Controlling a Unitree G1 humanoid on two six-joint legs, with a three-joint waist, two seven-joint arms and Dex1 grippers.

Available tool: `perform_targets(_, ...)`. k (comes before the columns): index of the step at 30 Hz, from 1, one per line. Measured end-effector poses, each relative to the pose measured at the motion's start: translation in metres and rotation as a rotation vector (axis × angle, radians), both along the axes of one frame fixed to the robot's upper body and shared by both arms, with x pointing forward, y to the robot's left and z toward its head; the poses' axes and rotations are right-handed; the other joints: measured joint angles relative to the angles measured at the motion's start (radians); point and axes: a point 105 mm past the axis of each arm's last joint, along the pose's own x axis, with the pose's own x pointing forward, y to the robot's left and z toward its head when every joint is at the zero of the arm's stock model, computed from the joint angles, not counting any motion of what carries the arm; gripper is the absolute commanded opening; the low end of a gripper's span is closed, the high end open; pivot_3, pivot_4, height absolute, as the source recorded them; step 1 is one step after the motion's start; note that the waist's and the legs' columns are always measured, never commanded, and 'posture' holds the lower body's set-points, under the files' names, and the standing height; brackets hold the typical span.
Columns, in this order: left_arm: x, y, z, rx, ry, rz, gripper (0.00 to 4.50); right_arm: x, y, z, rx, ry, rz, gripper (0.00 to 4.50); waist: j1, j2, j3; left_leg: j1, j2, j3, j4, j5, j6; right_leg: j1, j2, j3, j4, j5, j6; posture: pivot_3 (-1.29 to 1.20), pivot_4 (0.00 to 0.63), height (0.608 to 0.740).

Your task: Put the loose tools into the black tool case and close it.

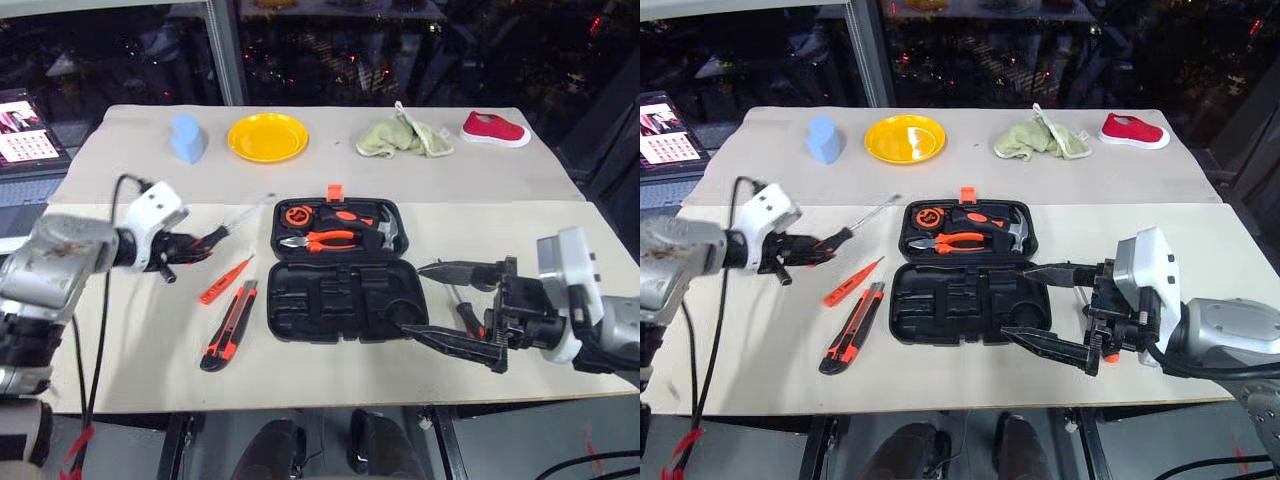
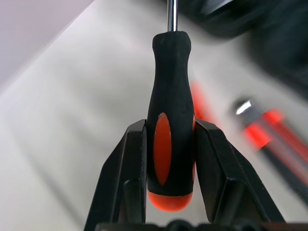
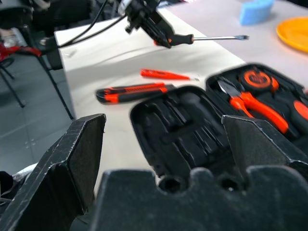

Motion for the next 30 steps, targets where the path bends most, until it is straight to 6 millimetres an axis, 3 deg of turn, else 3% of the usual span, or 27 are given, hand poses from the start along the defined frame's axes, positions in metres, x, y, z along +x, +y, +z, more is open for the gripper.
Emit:
perform_targets(5,0.002,-0.064,-0.014,0.148,0.054,-0.345,0.96,0.001,-0.005,-0.006,0.016,-0.003,-0.08,4.5,0.001,-0.001,0.0,-0.007,-0.006,0.0,0.001,-0.001,0.004,-0.003,0.0,-0.007,-0.002,0.0,0.003,0.0,0.15,0.74)
perform_targets(7,0.004,-0.078,-0.023,0.193,0.074,-0.396,0.96,-0.002,-0.004,-0.008,0.018,-0.005,-0.096,4.5,0.0,-0.001,0.0,-0.008,-0.007,0.0,0.002,-0.001,0.006,-0.003,-0.001,-0.005,-0.002,0.0,0.005,0.0,0.15,0.74)
perform_targets(15,0.02,-0.1,-0.028,0.255,0.113,-0.381,0.96,-0.01,-0.006,-0.012,0.035,-0.017,-0.191,4.5,0.003,-0.001,0.0,-0.005,-0.007,-0.001,0.013,-0.009,0.019,0.002,-0.002,0.003,-0.001,-0.002,0.01,0.0,0.15,0.74)
perform_targets(20,0.018,-0.113,-0.035,0.237,0.179,-0.367,0.96,-0.011,-0.007,-0.012,0.039,-0.03,-0.23,4.5,0.001,-0.001,0.0,-0.006,-0.007,-0.001,0.019,-0.008,0.02,0.003,-0.001,0.002,0.001,-0.001,0.012,0.0,0.15,0.74)
perform_targets(30,0.02,-0.117,-0.039,0.255,0.18,-0.33,0.96,-0.009,-0.009,-0.011,0.053,-0.045,-0.262,4.5,0.0,-0.001,0.0,-0.006,-0.007,0.0,0.02,-0.006,0.014,0.002,-0.001,0.004,0.001,-0.001,0.011,0.0,0.15,0.74)
